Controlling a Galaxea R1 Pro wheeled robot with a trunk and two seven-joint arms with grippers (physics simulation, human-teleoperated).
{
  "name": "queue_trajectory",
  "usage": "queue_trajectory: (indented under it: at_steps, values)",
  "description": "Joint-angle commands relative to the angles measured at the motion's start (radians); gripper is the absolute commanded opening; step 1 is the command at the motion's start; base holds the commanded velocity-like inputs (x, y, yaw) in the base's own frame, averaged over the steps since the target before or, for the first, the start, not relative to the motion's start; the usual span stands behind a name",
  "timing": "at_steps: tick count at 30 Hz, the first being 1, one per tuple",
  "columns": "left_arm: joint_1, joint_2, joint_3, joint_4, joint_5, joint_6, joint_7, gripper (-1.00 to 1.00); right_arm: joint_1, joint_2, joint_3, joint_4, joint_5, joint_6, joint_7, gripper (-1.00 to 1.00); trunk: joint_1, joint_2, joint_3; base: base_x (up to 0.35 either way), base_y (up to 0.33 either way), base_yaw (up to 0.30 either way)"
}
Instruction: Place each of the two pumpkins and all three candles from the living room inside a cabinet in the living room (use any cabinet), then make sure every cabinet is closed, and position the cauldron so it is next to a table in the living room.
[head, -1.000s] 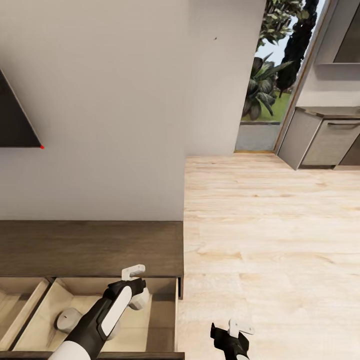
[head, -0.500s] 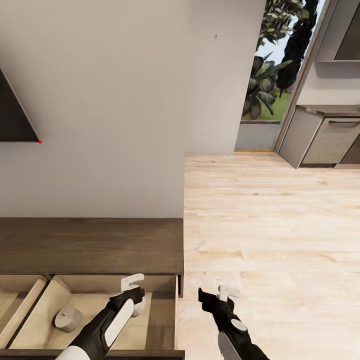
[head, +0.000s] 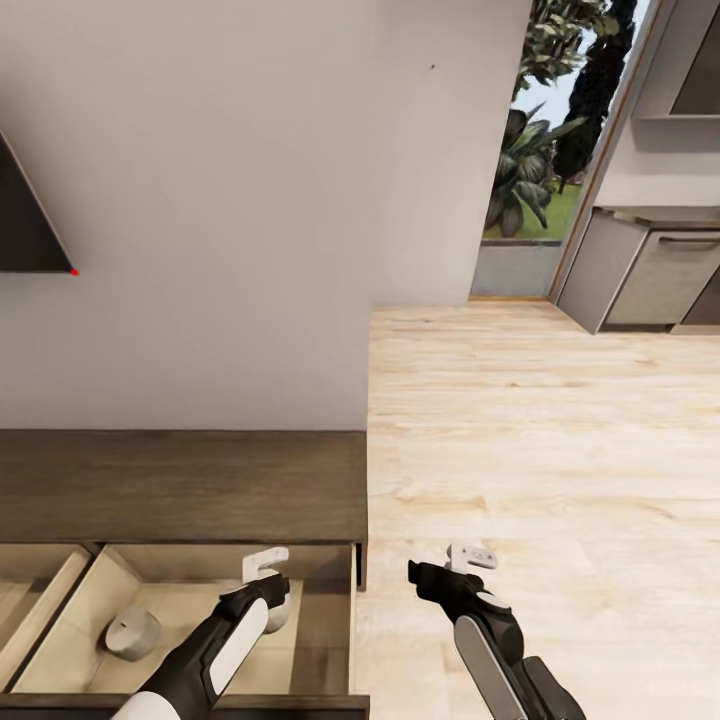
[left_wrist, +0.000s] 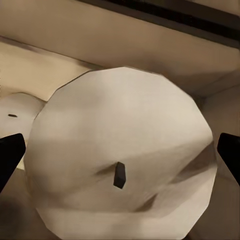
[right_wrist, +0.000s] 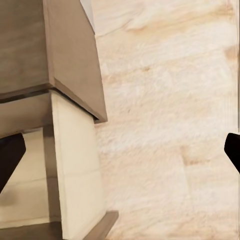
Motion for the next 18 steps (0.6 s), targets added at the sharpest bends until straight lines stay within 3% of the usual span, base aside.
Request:
queue_trajectory:
  at_steps: [1, 6, 10, 18]
  values:
    - [-0.001, 0.001, -0.003, -0.002, 0.006, 0.002, 0.009, -1.00, -0.001, -0.001, -0.011, 0.000, -0.010, 0.002, -0.010, 1.00, 0.004, -0.008, -0.004, 0.000, 0.000, 0.000]
    - [-0.001, 0.001, -0.004, -0.002, 0.007, -0.034, 0.010, -1.00, -0.001, 0.000, -0.062, 0.004, -0.012, 0.003, -0.010, 1.00, 0.023, -0.043, -0.020, 0.000, 0.000, 0.000]
    - [-0.001, 0.001, -0.008, -0.002, 0.009, -0.053, 0.010, -1.00, -0.001, 0.000, -0.069, 0.012, -0.012, 0.003, -0.010, 1.00, 0.038, -0.071, -0.032, 0.000, 0.000, 0.000]
    - [-0.001, 0.000, -0.054, -0.001, 0.012, -0.092, 0.010, -1.00, -0.001, 0.000, -0.070, 0.023, -0.012, 0.002, -0.010, 1.00, 0.069, -0.127, -0.057, 0.000, 0.000, 0.000]
